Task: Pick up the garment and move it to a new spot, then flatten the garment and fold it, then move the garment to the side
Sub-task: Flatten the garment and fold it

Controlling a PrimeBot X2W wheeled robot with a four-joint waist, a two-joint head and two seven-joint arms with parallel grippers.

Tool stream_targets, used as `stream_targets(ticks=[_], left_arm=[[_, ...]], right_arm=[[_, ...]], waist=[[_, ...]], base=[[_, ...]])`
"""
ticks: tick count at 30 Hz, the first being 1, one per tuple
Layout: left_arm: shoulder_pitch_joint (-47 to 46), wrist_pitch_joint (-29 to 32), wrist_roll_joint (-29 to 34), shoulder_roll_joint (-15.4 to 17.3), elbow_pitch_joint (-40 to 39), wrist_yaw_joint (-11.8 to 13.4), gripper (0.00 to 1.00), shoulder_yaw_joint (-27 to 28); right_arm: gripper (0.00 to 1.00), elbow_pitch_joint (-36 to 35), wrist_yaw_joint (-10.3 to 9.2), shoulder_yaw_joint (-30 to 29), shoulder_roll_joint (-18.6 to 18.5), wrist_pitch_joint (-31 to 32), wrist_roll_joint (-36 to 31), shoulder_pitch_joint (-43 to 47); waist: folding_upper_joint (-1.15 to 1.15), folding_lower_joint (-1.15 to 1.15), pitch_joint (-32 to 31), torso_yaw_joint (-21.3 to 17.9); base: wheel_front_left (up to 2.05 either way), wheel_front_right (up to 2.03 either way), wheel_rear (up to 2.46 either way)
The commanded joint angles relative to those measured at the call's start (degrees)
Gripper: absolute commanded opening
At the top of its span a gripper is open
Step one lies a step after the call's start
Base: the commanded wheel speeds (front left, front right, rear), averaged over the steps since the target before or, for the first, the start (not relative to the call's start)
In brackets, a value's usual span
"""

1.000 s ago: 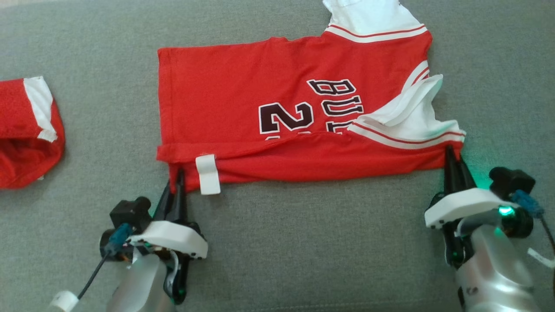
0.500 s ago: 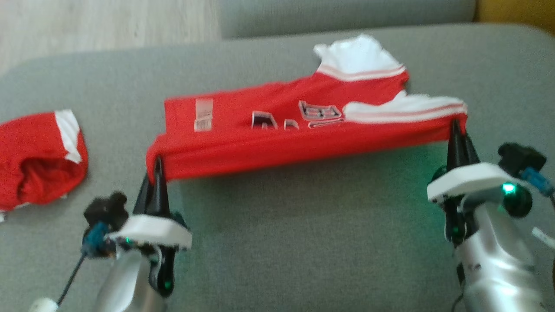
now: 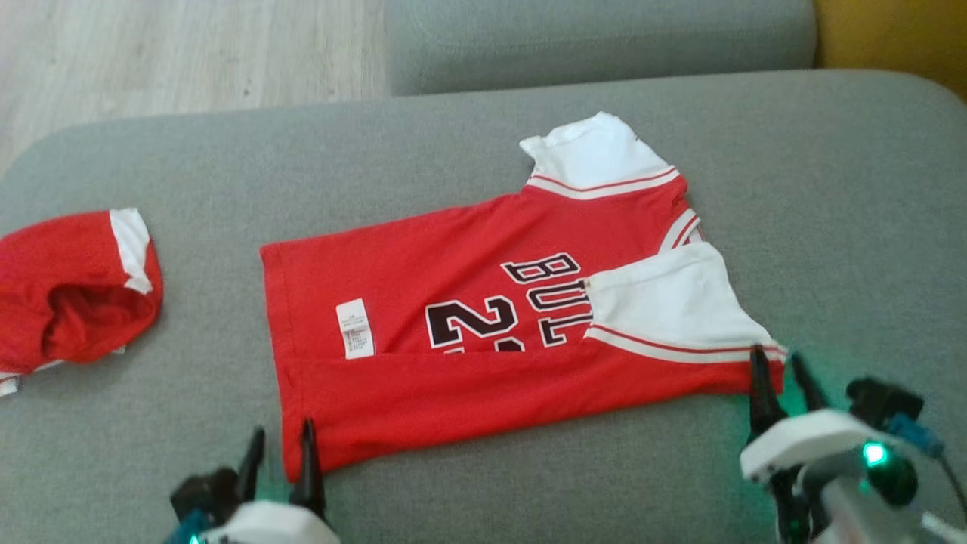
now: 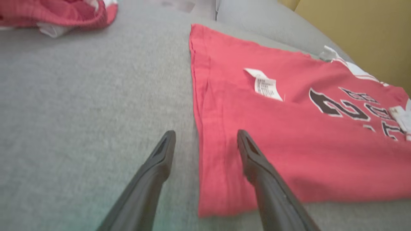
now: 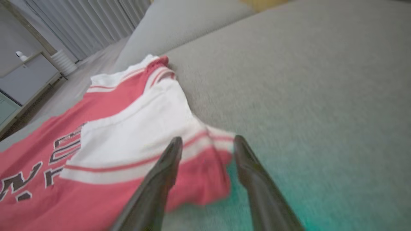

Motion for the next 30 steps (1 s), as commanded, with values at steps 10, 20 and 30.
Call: stream_targets(ticks=[10,20,30], left_arm=[[-14.3,-0.3,6.6,1.4,-6.8,2.2,1.0,6.4],[-33.5,-0.3,8.0,6.7,13.2,2.0,1.0,7.2],[-39.0,-0.3,7.5,6.8,22.3,-0.6,1.0,4.6]], right_arm=[[1.0,-9.6,-0.04,0.0,-1.1,-1.3,-4.1,-9.8],[1.0,-11.0,-0.04,4.0,0.0,-1.3,-6.9,-17.8],[1.0,-11.9,-0.04,6.2,-2.0,-0.3,-7.2,-22.8]], waist=[[0.0,0.0,7.3,-0.3],[0.0,0.0,15.8,-2.7],[0.0,0.0,19.3,-2.5]], base=[[0.0,0.0,0.0],[0.0,0.0,0.0],[0.0,0.0,0.0]])
